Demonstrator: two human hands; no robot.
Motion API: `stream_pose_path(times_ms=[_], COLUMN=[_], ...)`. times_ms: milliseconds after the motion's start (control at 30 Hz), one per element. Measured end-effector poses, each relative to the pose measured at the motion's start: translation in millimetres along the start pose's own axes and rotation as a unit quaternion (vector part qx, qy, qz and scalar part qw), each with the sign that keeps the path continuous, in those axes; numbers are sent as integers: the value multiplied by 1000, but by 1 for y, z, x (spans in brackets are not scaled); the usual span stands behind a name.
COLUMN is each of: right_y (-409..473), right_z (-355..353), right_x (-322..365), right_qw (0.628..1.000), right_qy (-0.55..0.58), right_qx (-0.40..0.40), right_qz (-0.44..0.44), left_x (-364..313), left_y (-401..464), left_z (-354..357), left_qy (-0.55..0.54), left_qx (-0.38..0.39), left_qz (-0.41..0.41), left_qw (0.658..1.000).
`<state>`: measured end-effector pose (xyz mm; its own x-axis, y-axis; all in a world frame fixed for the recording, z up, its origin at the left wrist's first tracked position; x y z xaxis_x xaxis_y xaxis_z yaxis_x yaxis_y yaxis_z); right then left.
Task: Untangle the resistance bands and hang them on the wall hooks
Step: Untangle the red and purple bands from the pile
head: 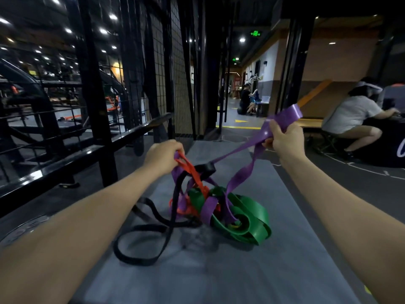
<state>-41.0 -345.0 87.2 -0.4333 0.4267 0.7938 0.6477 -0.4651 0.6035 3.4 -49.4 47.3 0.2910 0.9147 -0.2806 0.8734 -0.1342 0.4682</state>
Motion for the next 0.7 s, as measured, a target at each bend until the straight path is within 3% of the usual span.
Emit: stream_pose_path(times_ms=[300, 433, 567, 633, 700], right_y=[-16, -48, -99, -120, -129], right_z=[-22, -15, 4, 12, 15], right_x=[-60, -100, -121, -125, -127], right_qw=[987, 948, 813, 767, 747], right_qy=[-132, -256, -424, -450, -458], right_qx=[-28, 132, 391, 455, 478], right_qz=[92, 136, 76, 56, 58], left_x=[34, 54, 59, 60, 63], left_y=[-12, -31, -54, -62, -67], left_z=[13, 35, 58, 64, 65], left_qy=[22, 13, -18, -23, -47], left_qx=[-57, -22, 29, 32, 18], left_qz=[-60, -87, -65, -64, -71], left_qw=[996, 996, 997, 997, 996])
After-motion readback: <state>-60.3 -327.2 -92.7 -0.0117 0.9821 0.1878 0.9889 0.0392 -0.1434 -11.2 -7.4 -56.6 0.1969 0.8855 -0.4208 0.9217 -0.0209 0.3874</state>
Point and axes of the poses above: each hand's wrist, its own y-axis towards the middle knuckle, its own z-axis out of the palm, x = y × z, the point moved 5 cm from there along y, towards the middle knuckle, and after that the axes turned 8 degrees about -z, right-handed, at the moved point
